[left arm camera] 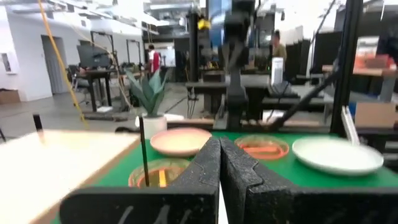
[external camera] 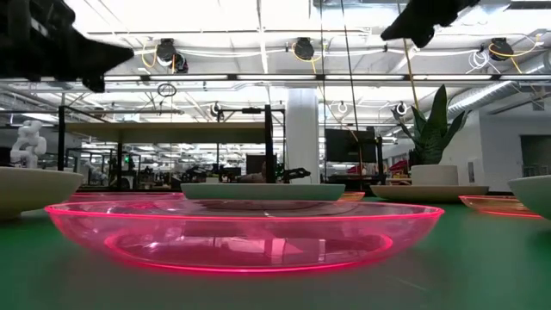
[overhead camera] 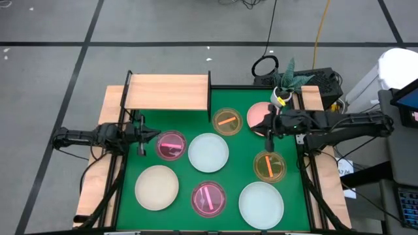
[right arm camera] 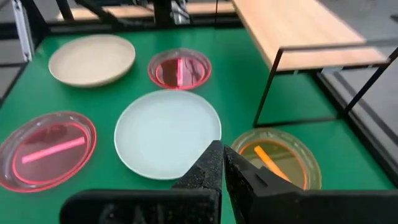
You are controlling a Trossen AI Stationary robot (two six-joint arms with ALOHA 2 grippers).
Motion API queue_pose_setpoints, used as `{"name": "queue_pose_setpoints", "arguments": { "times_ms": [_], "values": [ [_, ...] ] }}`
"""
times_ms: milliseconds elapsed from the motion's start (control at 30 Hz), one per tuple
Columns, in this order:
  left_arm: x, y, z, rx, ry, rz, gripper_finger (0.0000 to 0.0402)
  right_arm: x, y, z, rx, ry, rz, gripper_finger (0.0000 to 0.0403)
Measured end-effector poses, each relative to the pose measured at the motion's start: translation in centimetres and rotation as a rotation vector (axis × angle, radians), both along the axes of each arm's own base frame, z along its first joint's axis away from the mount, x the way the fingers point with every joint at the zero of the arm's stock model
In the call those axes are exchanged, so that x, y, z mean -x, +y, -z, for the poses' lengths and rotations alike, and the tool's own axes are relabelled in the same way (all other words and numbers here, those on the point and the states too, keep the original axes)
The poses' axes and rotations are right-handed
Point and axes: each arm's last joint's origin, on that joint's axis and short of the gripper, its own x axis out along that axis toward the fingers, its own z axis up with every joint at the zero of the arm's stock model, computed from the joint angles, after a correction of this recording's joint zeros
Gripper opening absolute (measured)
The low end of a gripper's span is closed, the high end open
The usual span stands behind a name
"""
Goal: Place and stack plates onto a shelf
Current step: Put the light orange plate on the shelf
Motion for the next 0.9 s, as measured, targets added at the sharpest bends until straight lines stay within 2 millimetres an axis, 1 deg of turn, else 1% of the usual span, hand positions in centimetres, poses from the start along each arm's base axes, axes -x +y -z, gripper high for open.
{"name": "queue_pose_setpoints", "arguments": {
  "times_ms": [133,300,433,567,667,767,900],
  "values": [
    [0.7,0.0,-2.5,0.044,-0.052,0.014,0.0001,-0.5,0.0,1.1,-0.008,0.042,0.007,0.0],
    [0.8,-0.1,-5.1,0.065,-0.01,0.035,0.0001,-0.5,0.0,2.9,-0.014,0.097,0.041,0.0],
    [0.2,-0.3,-7.5,0.056,0.038,0.039,0.0001,-0.3,-0.1,4.1,-0.017,0.128,0.078,0.0],
    [-1.1,-0.5,-9.5,0.051,0.085,0.049,0.0001,-0.1,-0.1,5.2,-0.048,0.155,0.102,0.0],
    [-2.3,-0.9,-10.4,0.042,0.129,0.061,0.0001,0.1,-0.1,6.1,-0.072,0.179,0.123,0.0],
    [-3.8,-1.2,-10.6,0.034,0.194,0.073,0.0001,0.3,-0.2,7.1,-0.074,0.208,0.128,0.0],
    [-5.9,-1.9,-9.7,0.017,0.314,0.092,0.0001,0.7,-0.2,8.4,-0.082,0.258,0.142,0.0]
  ]
}}
